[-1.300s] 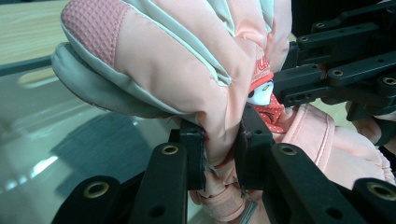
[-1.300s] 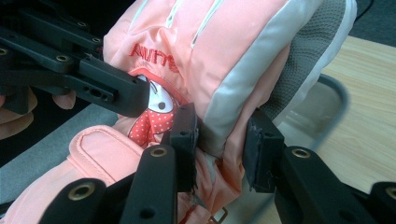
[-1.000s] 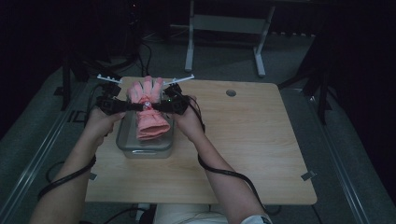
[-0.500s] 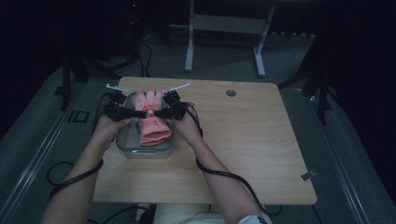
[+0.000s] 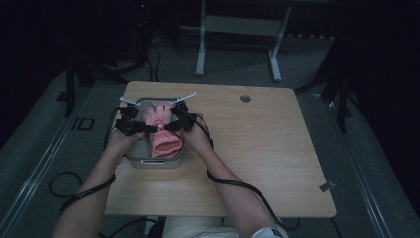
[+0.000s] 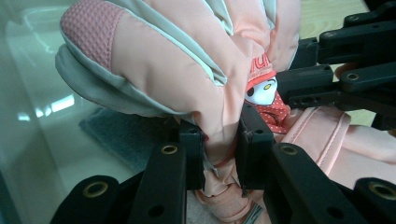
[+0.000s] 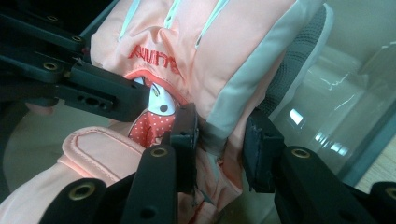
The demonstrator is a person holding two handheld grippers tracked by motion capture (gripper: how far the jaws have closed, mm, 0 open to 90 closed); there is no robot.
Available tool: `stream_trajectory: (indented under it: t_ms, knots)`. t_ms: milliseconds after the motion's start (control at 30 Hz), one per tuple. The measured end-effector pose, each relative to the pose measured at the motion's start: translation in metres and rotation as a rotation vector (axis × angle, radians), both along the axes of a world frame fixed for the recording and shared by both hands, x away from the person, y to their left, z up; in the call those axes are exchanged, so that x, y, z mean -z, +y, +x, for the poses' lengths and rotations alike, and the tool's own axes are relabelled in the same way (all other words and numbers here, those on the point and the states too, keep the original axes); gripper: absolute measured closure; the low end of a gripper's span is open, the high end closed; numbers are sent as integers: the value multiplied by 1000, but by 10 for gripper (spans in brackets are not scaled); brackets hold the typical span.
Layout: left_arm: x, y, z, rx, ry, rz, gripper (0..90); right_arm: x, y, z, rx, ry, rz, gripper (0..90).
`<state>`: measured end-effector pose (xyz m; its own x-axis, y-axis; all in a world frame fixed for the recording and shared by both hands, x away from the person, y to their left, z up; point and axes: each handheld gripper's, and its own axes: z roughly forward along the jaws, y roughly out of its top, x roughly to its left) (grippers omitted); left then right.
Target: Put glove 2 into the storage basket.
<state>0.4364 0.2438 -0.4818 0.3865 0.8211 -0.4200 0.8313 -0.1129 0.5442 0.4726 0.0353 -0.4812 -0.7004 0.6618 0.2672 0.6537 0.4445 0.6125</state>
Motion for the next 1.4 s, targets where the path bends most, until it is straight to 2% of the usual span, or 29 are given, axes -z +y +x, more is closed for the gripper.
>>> stream_trajectory:
  t_ms: [167, 233, 333, 467, 533, 633, 967, 1133, 1400]
  knots:
    - [2, -2, 2, -27, 22, 26, 719, 3, 2, 3, 0, 2, -7, 667]
    - [3, -4, 4, -53, 30, 53, 659, 5, 3, 5, 2, 10, -21, 648]
    - [2, -5, 5, -83, 10, 105, 545, 5, 3, 9, 18, 14, -25, 590]
    - [2, -6, 5, -90, -9, 143, 453, 5, 5, 12, 22, 15, -36, 545]
    - [1, -3, 4, -108, -12, 122, 445, 3, 3, 15, 22, 29, -23, 532]
    - [-1, 0, 3, -119, -23, 101, 422, -1, 2, 17, 12, 19, -20, 515]
    - [-14, 5, 0, -134, -67, 80, 403, -20, -2, 16, -9, -10, 16, 503]
    - [-21, 5, -2, -127, -87, 61, 403, -27, -5, 14, -16, -12, 41, 496]
    - [-33, -5, -11, -90, -139, 43, 403, -38, -11, 8, -33, -43, 77, 495]
